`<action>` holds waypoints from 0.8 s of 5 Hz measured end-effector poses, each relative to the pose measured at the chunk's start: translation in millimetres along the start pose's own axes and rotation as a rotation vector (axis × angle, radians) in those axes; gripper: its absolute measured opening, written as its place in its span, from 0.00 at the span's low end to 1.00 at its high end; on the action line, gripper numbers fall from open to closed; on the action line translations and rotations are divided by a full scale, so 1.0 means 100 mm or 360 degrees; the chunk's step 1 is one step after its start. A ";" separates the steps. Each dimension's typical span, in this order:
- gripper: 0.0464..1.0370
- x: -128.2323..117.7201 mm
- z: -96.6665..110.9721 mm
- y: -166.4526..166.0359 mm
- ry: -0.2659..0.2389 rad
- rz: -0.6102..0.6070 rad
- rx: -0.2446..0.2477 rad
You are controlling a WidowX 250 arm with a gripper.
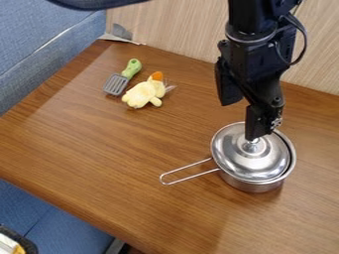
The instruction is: Move the green spatula to the top right corner of the table
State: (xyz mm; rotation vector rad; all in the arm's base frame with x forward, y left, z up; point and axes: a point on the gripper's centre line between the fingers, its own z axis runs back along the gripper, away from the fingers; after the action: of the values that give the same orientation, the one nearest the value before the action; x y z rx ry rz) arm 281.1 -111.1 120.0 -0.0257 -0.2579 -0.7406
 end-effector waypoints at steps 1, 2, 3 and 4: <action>0.96 -0.02 -0.06 -0.01 0.0032 0.0003 -0.0013; 0.96 -0.04 -0.03 0.23 0.0035 0.0101 0.0034; 0.96 -0.06 -0.02 0.58 0.0078 0.0249 0.0101; 0.96 -0.12 -0.02 0.91 0.0113 0.0387 0.0188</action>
State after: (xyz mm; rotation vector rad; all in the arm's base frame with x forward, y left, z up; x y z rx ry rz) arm 334.1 -36.7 121.7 0.0802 -0.2258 -0.4829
